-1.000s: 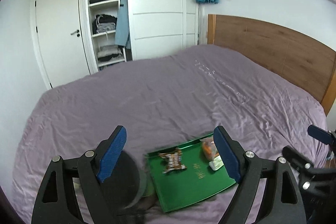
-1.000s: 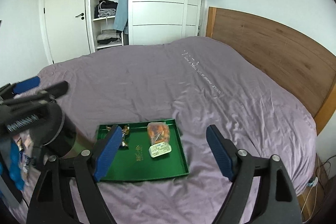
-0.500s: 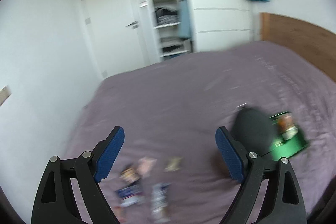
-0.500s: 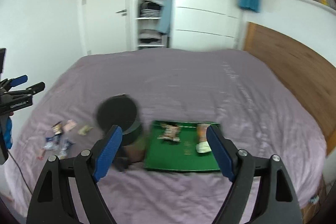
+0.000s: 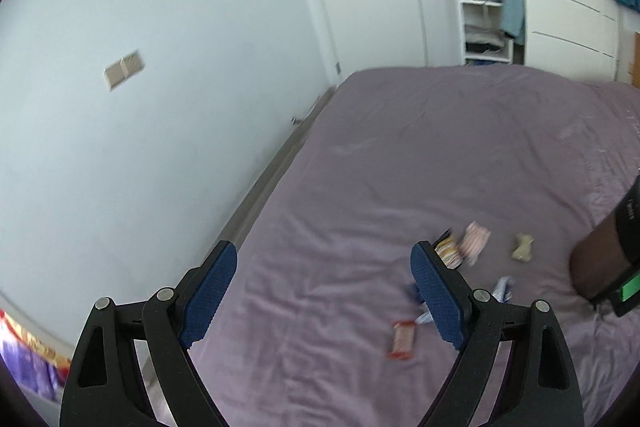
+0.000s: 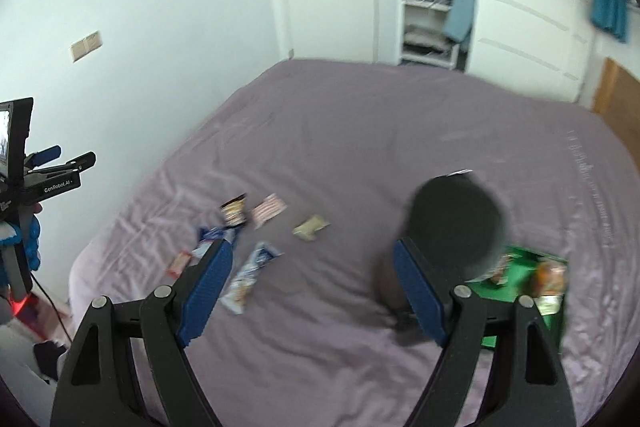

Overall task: Organize snacks
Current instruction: 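Lift both tools away from the tray back toward the remaining snacks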

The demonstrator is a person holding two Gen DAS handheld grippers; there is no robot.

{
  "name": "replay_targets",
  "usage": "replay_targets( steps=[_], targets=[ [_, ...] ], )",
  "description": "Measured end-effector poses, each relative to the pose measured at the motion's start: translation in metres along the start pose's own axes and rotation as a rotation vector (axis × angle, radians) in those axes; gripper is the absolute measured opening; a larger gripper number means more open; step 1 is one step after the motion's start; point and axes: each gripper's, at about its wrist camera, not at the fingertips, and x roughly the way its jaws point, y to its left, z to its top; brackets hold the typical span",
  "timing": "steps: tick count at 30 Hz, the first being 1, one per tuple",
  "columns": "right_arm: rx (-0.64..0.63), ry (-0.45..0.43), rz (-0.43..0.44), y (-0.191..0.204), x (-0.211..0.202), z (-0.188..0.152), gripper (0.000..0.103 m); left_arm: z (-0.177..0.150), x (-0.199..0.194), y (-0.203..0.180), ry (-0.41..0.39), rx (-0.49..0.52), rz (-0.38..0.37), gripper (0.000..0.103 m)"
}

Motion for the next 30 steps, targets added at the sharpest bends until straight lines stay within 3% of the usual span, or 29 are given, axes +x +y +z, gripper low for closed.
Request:
replay_targets(
  steps=[4, 11, 22, 30],
  targets=[
    [-0.005, 0.084, 0.057, 0.025, 0.048, -0.006, 0.103, -0.027, 0.029, 0.000, 0.070, -0.003, -0.008, 0.085],
    [-0.011, 0.221, 0.102, 0.051, 0.130, -0.023, 0.103, -0.075, 0.081, -0.021, 0.187, 0.056, -0.088, 0.085],
    [0.016, 0.341, 0.113, 0.057, 0.215, -0.037, 0.103, -0.081, 0.144, -0.065, 0.263, 0.075, -0.187, 0.085],
    [0.099, 0.426, 0.126, 0.051, 0.262, -0.058, 0.103, -0.109, 0.172, -0.082, 0.355, 0.157, -0.224, 0.085]
  ],
)
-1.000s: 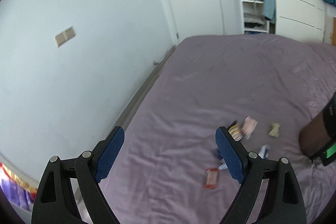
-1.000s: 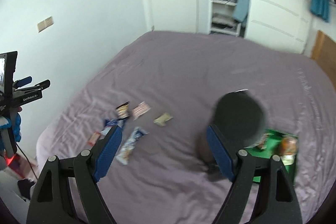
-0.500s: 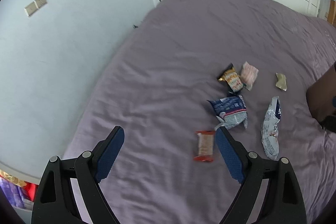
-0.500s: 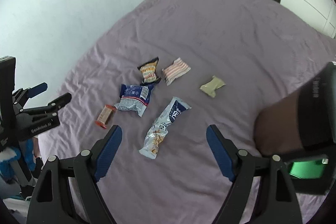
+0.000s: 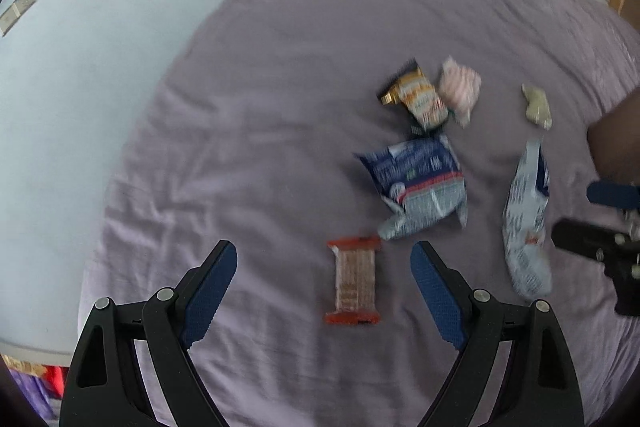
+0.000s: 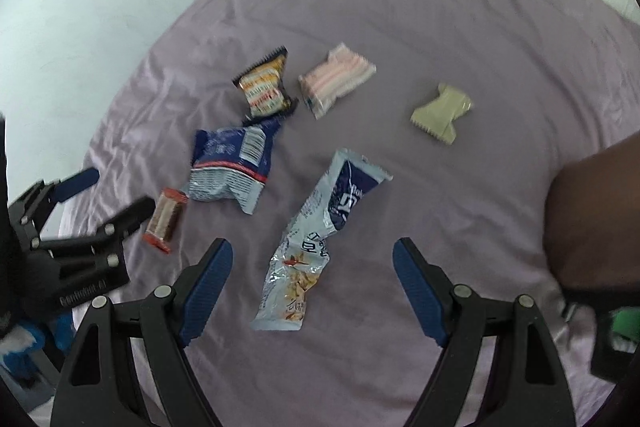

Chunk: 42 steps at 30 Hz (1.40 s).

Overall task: Organize snacks
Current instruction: 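Lift both tools away from the tray back toward the remaining snacks, then grasp the white-blue Baiyi bag with right tool while left tool grasps the wafer bar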

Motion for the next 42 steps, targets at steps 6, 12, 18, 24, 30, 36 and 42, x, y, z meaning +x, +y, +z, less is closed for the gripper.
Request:
replay_targets(
  steps=[6, 12, 18, 24, 30, 36, 42],
  targets=[
    [0.051, 0.050, 0.016, -0.003, 0.030, -0.001, 0.103, -0.007, 0.028, -0.002, 0.061, 0.040, 0.005, 0.085],
    [0.084, 0.090, 0.027, -0.002, 0.051, -0.001, 0.074, -0.007, 0.053, 0.006, 0.127, 0.019, -0.022, 0.085],
    [0.105, 0.103, 0.028, -0.005, 0.056, -0.002, 0.053, -0.008, 0.070, 0.012, 0.178, 0.006, -0.050, 0.089],
    [0.111, 0.108, 0.026, -0.006, 0.058, -0.004, 0.017, -0.007, 0.087, 0.027, 0.239, -0.044, -0.094, 0.102],
    [0.107, 0.110, 0.033, -0.011, 0.053, -0.007, 0.006, 0.000, 0.102, 0.030, 0.290, -0.025, -0.086, 0.102],
    [0.102, 0.113, 0.037, -0.015, 0.047, -0.011, 0.002, 0.016, 0.102, 0.012, 0.295, -0.005, -0.066, 0.101],
    [0.096, 0.112, 0.041, -0.020, 0.040, -0.017, 0.001, 0.014, 0.086, -0.004, 0.248, 0.053, -0.078, 0.057]
  ],
)
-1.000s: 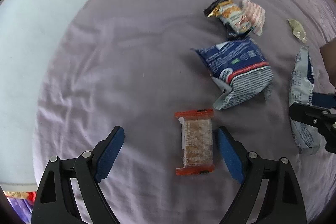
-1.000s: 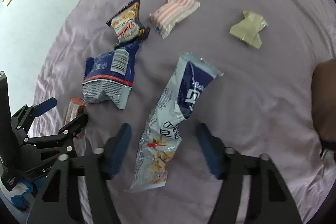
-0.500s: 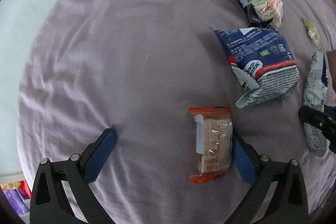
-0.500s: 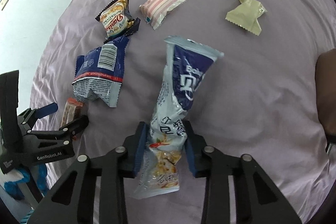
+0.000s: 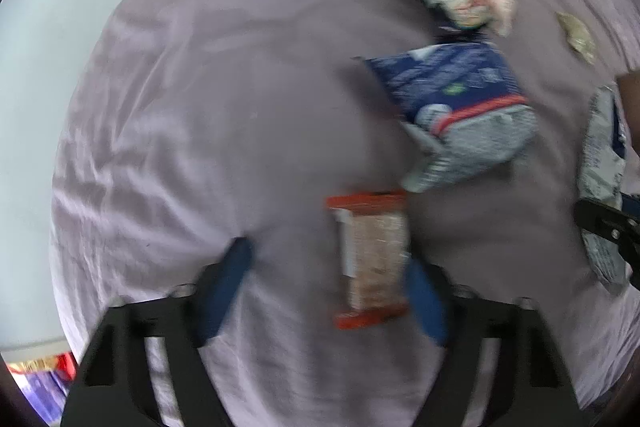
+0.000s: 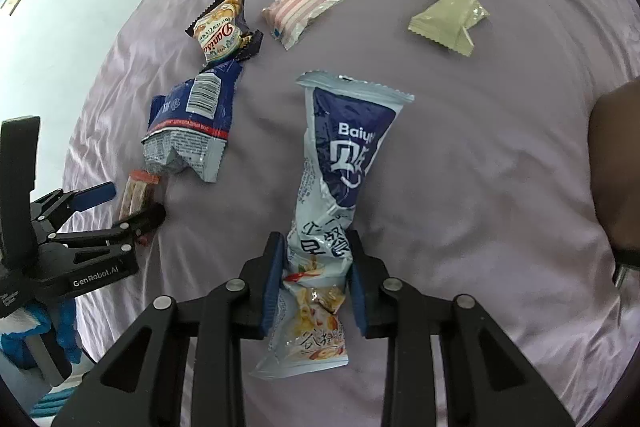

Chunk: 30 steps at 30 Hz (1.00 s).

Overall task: Organize snacks
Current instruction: 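Grasp the white-blue Baiyi bag with right tool while left tool grasps the wafer bar, then lift both held snacks and carry them toward the green tray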

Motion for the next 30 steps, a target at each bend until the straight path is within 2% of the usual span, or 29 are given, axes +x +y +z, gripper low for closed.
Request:
replay_targets(
  steps=[2, 4, 10, 14, 19, 24, 30],
  targets=[
    [-0.003, -0.002, 0.002, -0.002, -0.003, -0.002, 0.000, -0.003, -0.004, -0.005, -0.010, 0.020, -0.010, 0.033],
    [-0.002, -0.003, 0.004, -0.004, -0.005, -0.004, 0.000, -0.004, -0.006, -0.011, -0.022, 0.038, -0.003, 0.020],
    [-0.008, -0.007, -0.004, -0.009, -0.013, -0.008, 0.000, -0.008, -0.014, -0.005, -0.061, 0.010, -0.036, 0.019],
    [-0.029, -0.032, -0.014, -0.004, -0.028, -0.006, 0.000, -0.008, -0.038, -0.005, -0.080, -0.008, -0.040, 0.019],
    [-0.090, -0.085, -0.035, 0.008, -0.061, -0.002, 0.000, -0.016, -0.077, 0.002, -0.114, -0.024, -0.049, 0.019],
    [-0.185, -0.113, -0.062, 0.020, -0.100, -0.009, 0.000, -0.022, -0.114, 0.001, -0.155, 0.010, -0.074, 0.019],
    [-0.281, -0.162, -0.105, 0.031, -0.151, -0.030, 0.000, -0.042, -0.156, -0.025, -0.215, 0.064, -0.101, 0.019]
  ],
)
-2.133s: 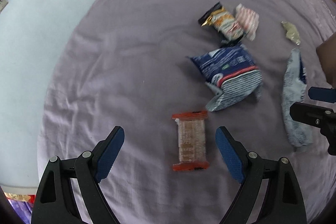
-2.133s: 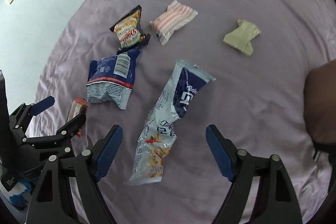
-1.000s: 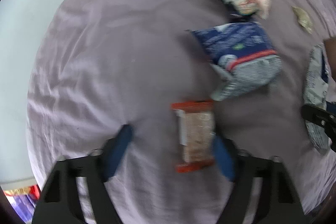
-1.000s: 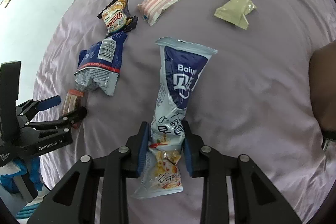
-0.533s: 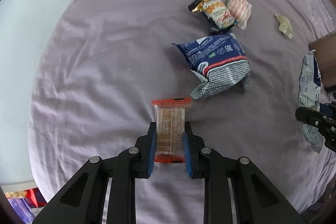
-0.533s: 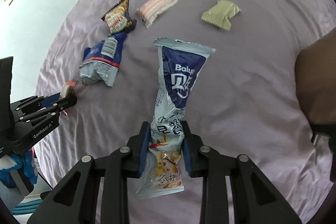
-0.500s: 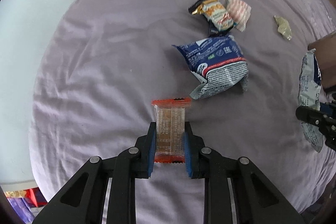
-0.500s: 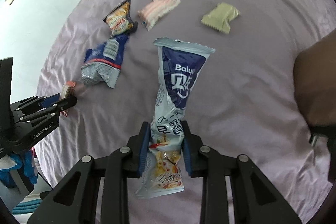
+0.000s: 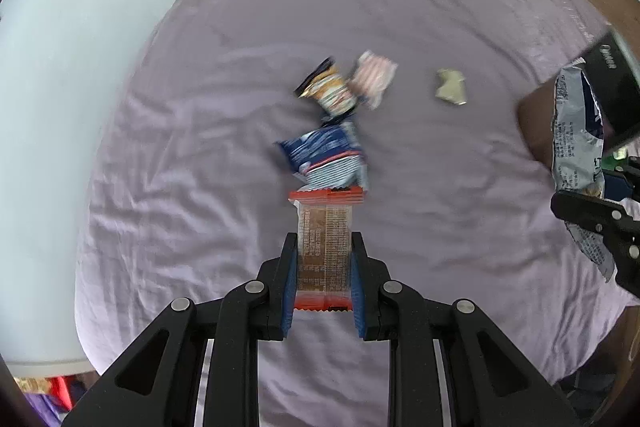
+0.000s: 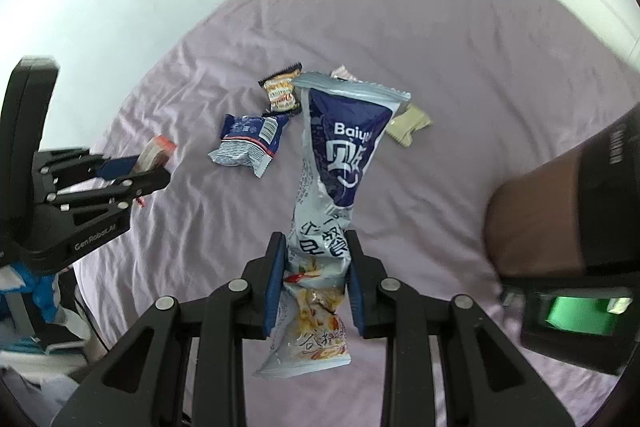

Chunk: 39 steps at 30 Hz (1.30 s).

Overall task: Organize snacks
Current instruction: 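Lift both held snacks and carry them toward the green tray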

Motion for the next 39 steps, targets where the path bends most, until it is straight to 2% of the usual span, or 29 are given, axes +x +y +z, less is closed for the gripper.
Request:
replay_targets(
  steps=[6, 17, 26, 39],
  targets=[
    [-0.052, -0.059, -0.055, 0.001, -0.048, -0.016, 0.000, 0.008, -0.028, -0.030, -0.048, 0.043, -0.009, 0.019],
    [-0.032, -0.149, -0.175, -0.020, -0.123, -0.054, 0.000, 0.015, -0.064, -0.095, -0.097, 0.144, -0.059, 0.019],
    [0.028, -0.237, -0.255, -0.041, -0.178, -0.070, 0.000, 0.030, -0.093, -0.150, -0.153, 0.252, -0.123, 0.019],
    [0.152, -0.307, -0.355, -0.081, -0.224, -0.088, 0.000, 0.056, -0.117, -0.211, -0.212, 0.350, -0.214, 0.019]
  ],
)
